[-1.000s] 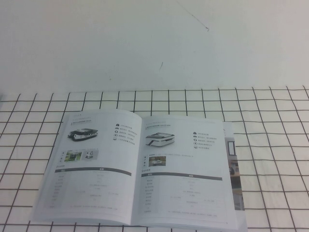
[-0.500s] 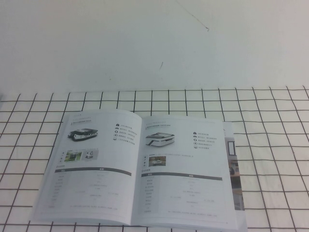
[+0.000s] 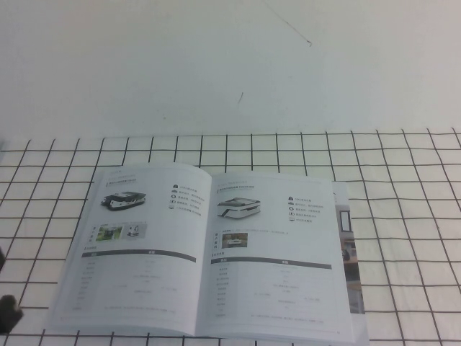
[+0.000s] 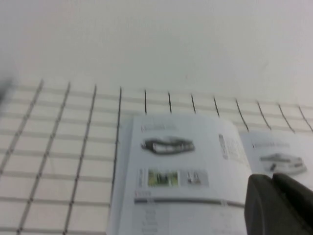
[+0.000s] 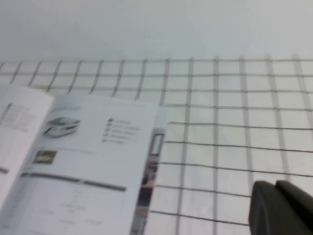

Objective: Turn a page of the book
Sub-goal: Open the closed book

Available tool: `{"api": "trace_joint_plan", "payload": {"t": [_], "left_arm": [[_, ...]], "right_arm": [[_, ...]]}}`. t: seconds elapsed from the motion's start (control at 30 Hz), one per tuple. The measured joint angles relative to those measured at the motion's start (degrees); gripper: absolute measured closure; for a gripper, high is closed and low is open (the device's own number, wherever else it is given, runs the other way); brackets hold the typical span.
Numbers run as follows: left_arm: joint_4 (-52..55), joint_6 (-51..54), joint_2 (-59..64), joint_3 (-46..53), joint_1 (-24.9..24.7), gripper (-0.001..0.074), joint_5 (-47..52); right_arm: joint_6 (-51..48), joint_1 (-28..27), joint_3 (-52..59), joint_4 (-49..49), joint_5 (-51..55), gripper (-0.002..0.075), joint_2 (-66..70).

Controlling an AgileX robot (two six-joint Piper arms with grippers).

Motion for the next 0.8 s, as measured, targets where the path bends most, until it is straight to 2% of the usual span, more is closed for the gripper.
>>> {"api": "trace_joint_plan", "payload": {"t": [0.07, 0.17, 0.27, 0.43, 0.5, 0.6, 0.67, 0.8], "left_arm": [[-4.8, 2.9, 5.0, 0.0, 0.0, 0.0737, 1.3], [-15.1, 12.9, 14.5, -1.8, 0.0, 0.0737, 4.8], [-27.9, 26.6, 23.9, -4.9, 0.0, 0.0738, 8.2], [-49.0, 46.2, 40.0, -10.7, 0.0, 0.0737, 10.8], [-54.0, 49.8, 46.5, -13.0, 0.0, 0.0737, 10.0], [-57.6, 52.8, 55.3, -15.9, -0.1, 0.0737, 9.5], [-58.5, 53.7, 60.7, -17.7, -1.2, 0.0737, 9.5], [-61.2, 54.3, 67.8, -19.8, -4.6, 0.0737, 7.6]], "right_arm": [[-8.6, 0.0, 0.0, 8.5, 0.3, 0.0725, 5.6], [-19.4, 0.0, 0.0, 17.4, 0.2, 0.0725, 13.1], [-27.4, 0.0, 0.0, 22.2, 0.0, 0.0725, 21.2], [-34.3, 0.8, 0.0, 26.6, -1.4, 0.0725, 36.1], [-37.5, 2.6, 0.0, 29.5, -2.5, 0.0725, 40.5], [-41.3, 8.2, 0.0, 33.4, -6.0, 0.0725, 45.6], [-42.2, 12.6, -0.2, 35.3, -10.0, 0.0725, 48.4], [-42.6, 18.1, -2.5, 38.6, -13.5, 0.0725, 53.9]]}}
